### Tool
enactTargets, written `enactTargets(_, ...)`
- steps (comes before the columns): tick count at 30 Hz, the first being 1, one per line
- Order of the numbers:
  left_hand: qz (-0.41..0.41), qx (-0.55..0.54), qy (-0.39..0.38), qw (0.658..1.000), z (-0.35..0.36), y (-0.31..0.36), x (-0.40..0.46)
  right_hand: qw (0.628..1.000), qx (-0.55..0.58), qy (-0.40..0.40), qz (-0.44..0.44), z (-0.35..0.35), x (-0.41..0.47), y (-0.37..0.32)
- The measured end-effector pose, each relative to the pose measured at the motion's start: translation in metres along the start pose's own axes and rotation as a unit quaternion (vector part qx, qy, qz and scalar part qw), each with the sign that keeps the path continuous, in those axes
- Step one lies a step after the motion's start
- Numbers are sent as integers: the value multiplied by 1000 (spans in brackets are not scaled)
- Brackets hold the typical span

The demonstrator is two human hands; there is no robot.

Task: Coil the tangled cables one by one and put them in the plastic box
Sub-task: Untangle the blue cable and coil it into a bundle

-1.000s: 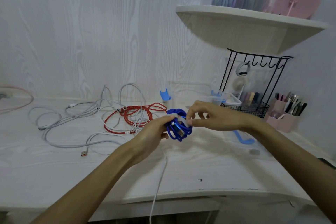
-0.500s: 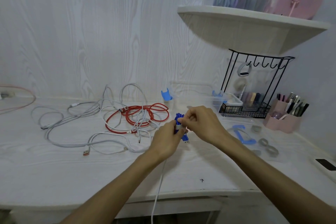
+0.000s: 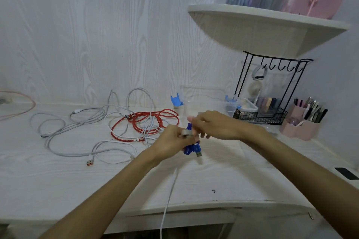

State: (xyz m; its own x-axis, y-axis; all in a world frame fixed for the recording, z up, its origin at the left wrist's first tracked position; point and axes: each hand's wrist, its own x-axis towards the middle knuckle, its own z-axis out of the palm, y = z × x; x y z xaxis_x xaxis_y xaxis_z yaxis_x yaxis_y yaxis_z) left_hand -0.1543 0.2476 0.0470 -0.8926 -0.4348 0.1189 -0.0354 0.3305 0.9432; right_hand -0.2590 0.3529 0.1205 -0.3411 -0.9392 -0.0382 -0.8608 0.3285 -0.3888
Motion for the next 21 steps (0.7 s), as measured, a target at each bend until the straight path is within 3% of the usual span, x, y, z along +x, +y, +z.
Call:
enactTargets(3,-25,-55,-20,998,-7,0,1,981,192,-26,9,1,-3,10)
enactTargets(6,-60,-116,-60,990,-10,8,1,953,299,46,20,10,-5,23)
enactTargets(11,-135,-225,-6,965,-6,14,4,892,425,134,71,19,-8,26)
enactTargets(15,-95,-251,25,963,0,11,-3,862,468,175,89,30,-16,20)
enactTargets(21,0,-244,200,949,18,11,-13,825,498,265,42,48,-24,5)
